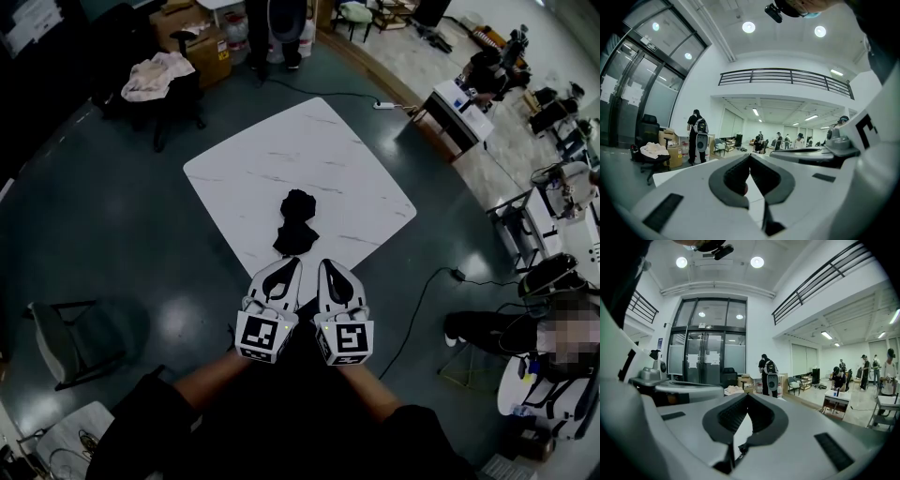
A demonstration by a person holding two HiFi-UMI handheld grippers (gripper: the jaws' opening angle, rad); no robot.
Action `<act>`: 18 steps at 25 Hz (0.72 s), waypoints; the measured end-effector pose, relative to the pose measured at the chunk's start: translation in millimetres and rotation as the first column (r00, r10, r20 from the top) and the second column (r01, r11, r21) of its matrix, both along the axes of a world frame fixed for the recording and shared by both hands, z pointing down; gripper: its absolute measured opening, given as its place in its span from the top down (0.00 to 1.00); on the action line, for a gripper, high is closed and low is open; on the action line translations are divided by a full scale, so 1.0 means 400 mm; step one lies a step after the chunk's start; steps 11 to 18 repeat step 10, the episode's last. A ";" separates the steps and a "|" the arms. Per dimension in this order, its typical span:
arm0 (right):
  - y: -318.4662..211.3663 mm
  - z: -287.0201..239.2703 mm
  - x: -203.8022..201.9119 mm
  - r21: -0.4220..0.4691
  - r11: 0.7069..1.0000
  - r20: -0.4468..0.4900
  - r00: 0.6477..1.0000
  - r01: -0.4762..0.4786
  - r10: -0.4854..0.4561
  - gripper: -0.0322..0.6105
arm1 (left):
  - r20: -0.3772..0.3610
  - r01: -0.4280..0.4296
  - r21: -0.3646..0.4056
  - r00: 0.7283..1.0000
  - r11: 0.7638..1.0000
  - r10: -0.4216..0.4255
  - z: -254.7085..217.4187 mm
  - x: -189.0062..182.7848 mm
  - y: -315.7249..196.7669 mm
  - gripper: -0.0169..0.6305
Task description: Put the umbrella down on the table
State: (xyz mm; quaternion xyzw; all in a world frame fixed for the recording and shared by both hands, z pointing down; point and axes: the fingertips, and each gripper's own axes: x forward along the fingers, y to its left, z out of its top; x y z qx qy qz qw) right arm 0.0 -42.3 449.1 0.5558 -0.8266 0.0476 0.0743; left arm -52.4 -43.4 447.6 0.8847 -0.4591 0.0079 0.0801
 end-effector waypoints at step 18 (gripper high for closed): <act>0.005 -0.001 -0.028 0.016 1.000 0.010 1.000 0.002 -0.002 0.93 | 0.001 0.004 0.013 1.000 1.000 -0.004 0.004 -0.021 0.006 0.95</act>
